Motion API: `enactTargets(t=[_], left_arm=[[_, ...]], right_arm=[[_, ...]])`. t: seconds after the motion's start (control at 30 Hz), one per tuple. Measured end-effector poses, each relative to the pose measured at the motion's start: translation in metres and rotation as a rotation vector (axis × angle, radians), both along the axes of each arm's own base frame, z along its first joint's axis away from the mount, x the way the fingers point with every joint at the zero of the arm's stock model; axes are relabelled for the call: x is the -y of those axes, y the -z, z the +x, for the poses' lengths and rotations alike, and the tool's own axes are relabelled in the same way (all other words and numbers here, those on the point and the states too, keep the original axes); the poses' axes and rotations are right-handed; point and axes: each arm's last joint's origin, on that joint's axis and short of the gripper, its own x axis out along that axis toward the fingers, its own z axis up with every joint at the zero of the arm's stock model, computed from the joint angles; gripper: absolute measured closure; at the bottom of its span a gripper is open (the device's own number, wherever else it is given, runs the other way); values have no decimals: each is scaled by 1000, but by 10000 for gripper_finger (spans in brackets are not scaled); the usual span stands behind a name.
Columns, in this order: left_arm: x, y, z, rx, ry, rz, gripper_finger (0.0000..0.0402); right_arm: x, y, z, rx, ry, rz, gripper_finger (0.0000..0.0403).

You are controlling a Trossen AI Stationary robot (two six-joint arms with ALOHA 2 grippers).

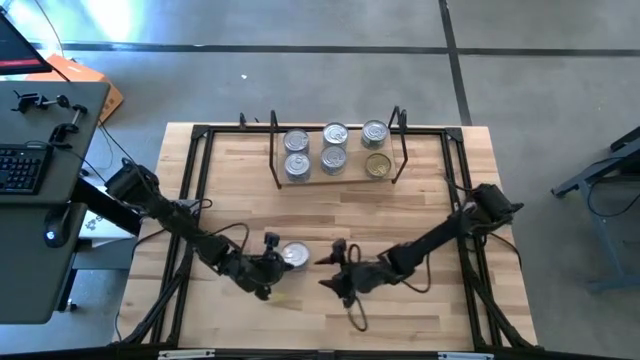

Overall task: Stack canned seafood by type on shelf
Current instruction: Stack the light green tuna can on top of the light green tuna can on the shelf

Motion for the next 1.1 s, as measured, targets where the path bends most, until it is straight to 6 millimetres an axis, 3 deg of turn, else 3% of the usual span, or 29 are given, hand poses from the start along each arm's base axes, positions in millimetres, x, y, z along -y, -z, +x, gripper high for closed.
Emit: enactTargets(t=[0.23,0.4,0.53,0.7,0.83,0.97,1.1], left_arm=[[-8,-7,12,84,-38,-30,401],[-12,-9,16,106,-45,-33,401],[-14,-11,20,114,-18,-58,401],[-13,-14,22,146,3,-63,401],[-14,-14,22,146,-1,-62,401],[-16,-15,22,155,-26,-43,397],[-17,-12,19,131,-69,46,382]], right_arm=[[11,-12,24,-145,-4,-155,139],[11,0,29,-179,-30,-242,139],[10,16,34,-128,116,-362,139],[10,20,38,-89,149,-327,144],[6,19,37,-68,181,-231,189],[6,18,36,-63,218,-129,275],[5,14,28,-99,257,-77,285]])
